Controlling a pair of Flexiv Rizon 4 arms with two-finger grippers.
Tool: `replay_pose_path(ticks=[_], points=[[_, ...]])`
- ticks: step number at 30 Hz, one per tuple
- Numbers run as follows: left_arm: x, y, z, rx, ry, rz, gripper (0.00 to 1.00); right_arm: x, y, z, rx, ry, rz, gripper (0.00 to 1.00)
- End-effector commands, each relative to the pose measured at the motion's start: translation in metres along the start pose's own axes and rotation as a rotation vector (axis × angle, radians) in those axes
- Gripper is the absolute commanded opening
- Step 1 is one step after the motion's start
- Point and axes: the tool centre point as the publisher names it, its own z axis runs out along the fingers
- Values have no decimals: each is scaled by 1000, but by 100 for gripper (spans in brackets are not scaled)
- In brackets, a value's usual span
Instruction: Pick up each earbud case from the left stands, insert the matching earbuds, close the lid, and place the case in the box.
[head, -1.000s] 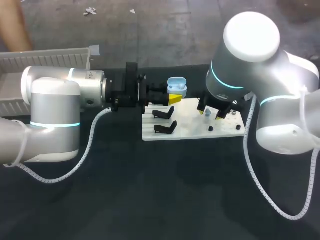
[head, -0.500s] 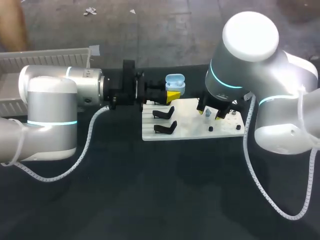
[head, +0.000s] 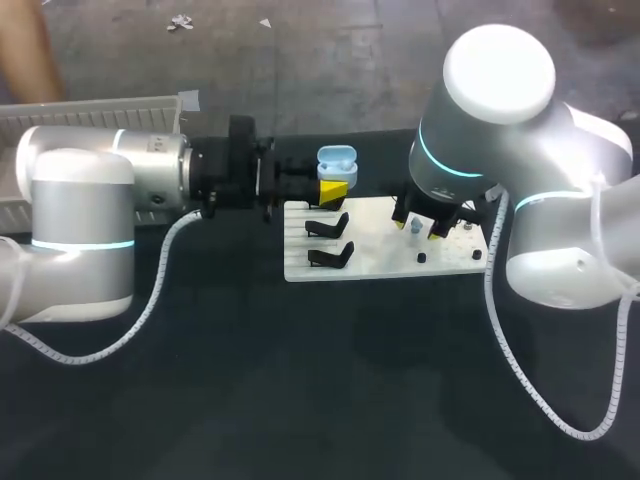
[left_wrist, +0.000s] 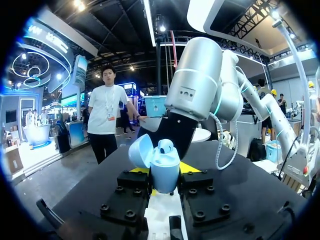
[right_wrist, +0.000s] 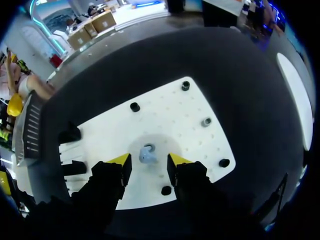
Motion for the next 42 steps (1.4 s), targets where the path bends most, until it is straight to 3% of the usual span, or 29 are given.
replay_pose_path(ticks=[1,12,31,42], points=[[0,-2,1,-9,-2,3,0,-2,1,2,3,3,3,43],[0,-2,1,-9,-2,3,0,-3,1,2,5,4,4,34],[0,-2,1,-9,-2,3,0,-3,2,-4,52,6,0,35],[0,-2,1,-9,-2,3,0,-3,2,-1,58,9,7,31]])
